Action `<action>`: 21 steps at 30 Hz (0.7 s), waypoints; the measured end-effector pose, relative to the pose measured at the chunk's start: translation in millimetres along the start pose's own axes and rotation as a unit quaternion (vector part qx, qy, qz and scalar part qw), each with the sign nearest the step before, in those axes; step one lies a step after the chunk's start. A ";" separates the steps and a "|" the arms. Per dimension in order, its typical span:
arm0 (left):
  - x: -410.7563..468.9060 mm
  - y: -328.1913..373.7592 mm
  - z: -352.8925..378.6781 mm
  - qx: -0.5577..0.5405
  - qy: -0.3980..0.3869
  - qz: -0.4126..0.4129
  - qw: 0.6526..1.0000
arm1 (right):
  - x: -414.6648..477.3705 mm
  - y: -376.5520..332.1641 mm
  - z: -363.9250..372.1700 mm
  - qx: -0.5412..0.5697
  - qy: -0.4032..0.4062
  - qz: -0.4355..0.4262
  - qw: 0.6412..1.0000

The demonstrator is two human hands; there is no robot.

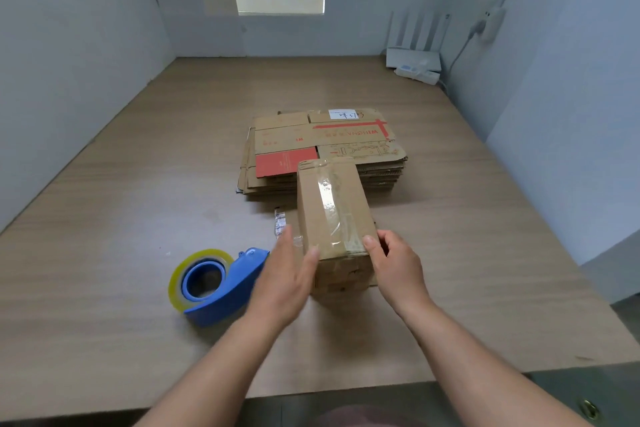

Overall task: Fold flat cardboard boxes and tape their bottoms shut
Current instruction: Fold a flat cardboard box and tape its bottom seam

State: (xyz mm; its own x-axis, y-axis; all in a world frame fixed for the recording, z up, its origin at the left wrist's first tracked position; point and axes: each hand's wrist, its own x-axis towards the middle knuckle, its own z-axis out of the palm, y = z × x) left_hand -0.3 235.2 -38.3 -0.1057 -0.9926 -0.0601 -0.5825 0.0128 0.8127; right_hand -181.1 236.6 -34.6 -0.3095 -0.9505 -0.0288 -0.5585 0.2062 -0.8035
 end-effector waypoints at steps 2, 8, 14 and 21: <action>4.7 19.4 20.1 -0.073 -0.031 -0.007 0.997 | 1.5 -1.0 0.2 -0.001 0.003 0.008 1.000; 11.8 28.8 36.4 -0.077 0.009 -0.116 0.990 | 3.5 -17.0 14.1 -0.127 -0.019 0.044 0.991; 14.5 21.3 16.7 -0.111 -0.022 -0.092 0.989 | 22.0 2.8 -9.4 -0.015 -0.065 0.001 0.998; 24.4 12.0 -4.9 0.268 -0.066 0.024 0.961 | 37.9 2.3 -34.8 -0.337 -0.175 -0.211 0.901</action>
State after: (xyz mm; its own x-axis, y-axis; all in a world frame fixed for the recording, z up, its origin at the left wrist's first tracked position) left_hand -5.9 210.5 -27.2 -0.2226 -0.9659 -0.1323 -0.9026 0.1529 0.4024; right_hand -220.9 209.2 -16.8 0.2351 -0.9681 -0.0868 -0.9466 -0.2077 -0.2467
